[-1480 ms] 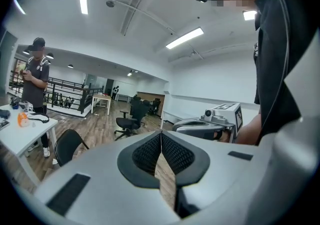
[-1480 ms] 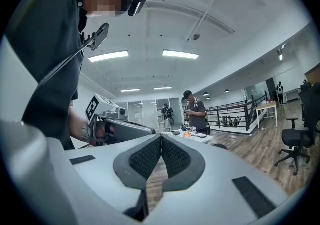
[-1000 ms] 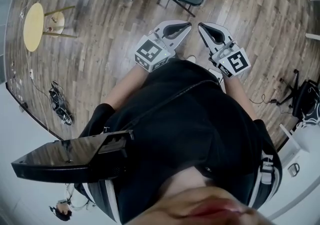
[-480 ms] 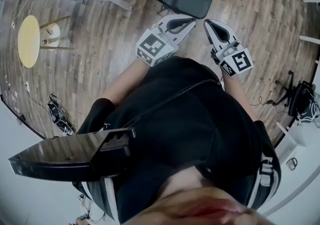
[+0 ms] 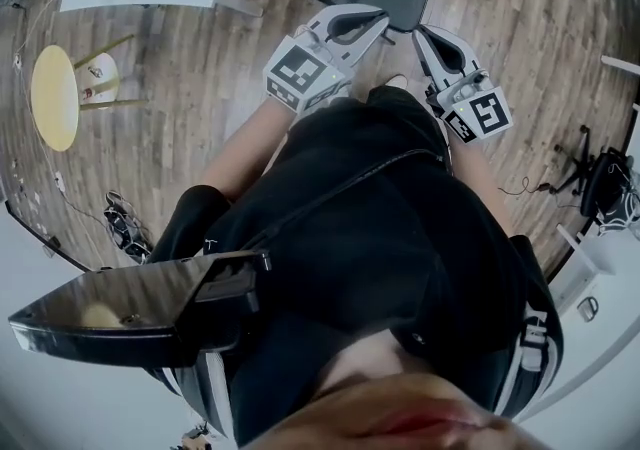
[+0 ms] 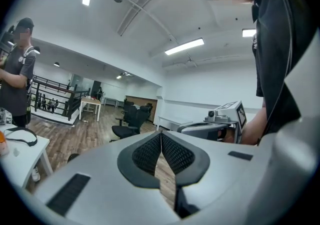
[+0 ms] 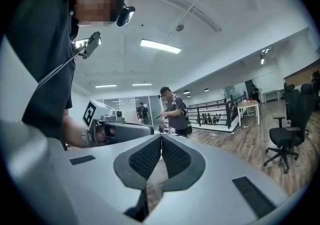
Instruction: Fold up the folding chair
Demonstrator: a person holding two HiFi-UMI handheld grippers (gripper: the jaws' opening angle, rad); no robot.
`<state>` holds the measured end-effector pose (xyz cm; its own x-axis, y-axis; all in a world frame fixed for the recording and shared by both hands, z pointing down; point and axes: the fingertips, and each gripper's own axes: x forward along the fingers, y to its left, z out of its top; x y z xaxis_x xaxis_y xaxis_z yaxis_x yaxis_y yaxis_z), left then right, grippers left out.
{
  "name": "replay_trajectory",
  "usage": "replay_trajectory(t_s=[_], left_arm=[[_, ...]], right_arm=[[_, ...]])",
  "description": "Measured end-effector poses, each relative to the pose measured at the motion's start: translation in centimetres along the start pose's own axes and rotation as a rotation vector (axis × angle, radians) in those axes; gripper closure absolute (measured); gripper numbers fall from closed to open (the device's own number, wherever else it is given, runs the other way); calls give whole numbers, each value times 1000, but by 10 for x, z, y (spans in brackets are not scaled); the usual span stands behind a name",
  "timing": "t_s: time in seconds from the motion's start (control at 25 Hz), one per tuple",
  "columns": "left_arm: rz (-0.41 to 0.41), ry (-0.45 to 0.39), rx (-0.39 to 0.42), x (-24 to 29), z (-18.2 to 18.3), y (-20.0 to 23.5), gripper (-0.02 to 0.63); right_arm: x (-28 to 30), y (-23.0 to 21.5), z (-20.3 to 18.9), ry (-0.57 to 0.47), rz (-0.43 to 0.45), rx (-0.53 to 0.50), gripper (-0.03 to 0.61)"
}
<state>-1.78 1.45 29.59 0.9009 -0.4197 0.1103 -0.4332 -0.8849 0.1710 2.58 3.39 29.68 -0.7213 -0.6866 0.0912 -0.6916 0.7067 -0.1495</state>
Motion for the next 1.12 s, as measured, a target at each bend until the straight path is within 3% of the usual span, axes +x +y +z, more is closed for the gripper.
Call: replay_trajectory(t_s=[0.36,0.72,1.04,1.12], left_arm=[[29,44,-4,49,-6,32,607],[66,108,-36,133,-4,62,607],[151,159,-84,165,-14,103,607],[172,204,-85,161,-25,120,607]], right_arm=[[7,-64,-7,0,17,25,566],[8,-154,-18,12,64,59,566],[26,-217,-76,140,110,189,565],[34,-228,-93,162,108,237,565]])
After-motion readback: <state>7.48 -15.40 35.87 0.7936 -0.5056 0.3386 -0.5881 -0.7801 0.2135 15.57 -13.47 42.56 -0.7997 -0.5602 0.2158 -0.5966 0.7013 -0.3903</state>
